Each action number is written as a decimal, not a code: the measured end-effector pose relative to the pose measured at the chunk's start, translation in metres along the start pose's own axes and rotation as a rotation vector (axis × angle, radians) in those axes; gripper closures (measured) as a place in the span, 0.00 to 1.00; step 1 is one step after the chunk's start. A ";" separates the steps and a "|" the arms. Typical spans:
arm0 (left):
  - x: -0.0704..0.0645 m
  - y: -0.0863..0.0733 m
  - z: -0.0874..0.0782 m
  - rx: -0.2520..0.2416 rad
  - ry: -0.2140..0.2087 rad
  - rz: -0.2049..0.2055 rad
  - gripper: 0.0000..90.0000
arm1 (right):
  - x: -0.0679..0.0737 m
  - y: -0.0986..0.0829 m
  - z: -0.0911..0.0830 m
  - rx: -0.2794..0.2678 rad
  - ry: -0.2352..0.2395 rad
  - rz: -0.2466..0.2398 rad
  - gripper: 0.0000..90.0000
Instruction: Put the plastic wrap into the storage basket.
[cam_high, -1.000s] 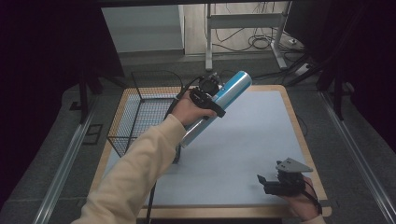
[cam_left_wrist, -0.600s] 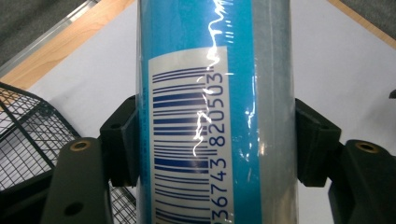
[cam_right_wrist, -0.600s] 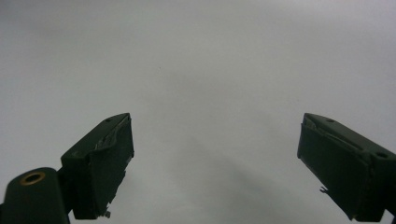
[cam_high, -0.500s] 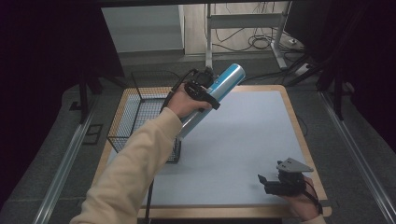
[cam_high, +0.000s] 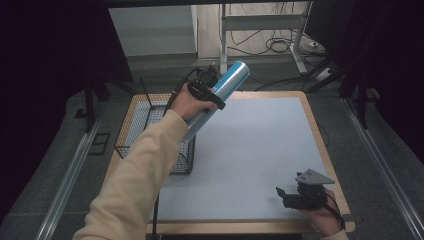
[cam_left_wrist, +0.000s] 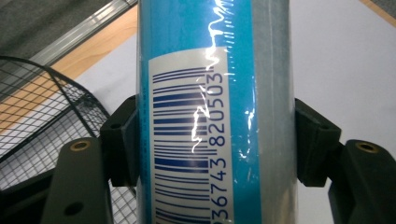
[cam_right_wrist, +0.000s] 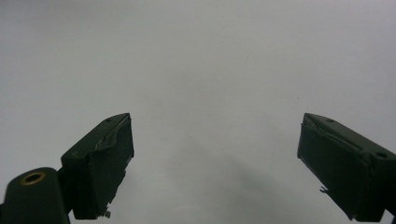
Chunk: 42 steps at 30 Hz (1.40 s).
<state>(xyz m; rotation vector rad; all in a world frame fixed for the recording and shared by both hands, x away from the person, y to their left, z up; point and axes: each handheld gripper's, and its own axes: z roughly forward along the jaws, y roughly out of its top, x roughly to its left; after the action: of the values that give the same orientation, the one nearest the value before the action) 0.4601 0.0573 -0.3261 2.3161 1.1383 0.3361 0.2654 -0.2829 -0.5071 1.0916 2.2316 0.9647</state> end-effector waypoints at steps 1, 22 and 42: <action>0.001 0.000 0.000 -0.002 0.002 0.000 0.35 | 0.000 0.000 0.000 -0.001 0.000 0.000 0.12; 0.038 -0.009 0.012 0.018 0.067 -0.039 0.35 | -0.001 -0.001 0.001 0.004 -0.007 0.000 0.12; 0.074 -0.033 0.024 0.038 0.114 -0.098 0.35 | 0.000 0.000 0.001 0.003 -0.010 0.001 0.12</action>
<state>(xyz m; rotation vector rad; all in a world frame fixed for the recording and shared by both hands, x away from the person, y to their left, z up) 0.4946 0.1239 -0.3648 2.2890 1.3188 0.4181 0.2661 -0.2831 -0.5078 1.0967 2.2257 0.9547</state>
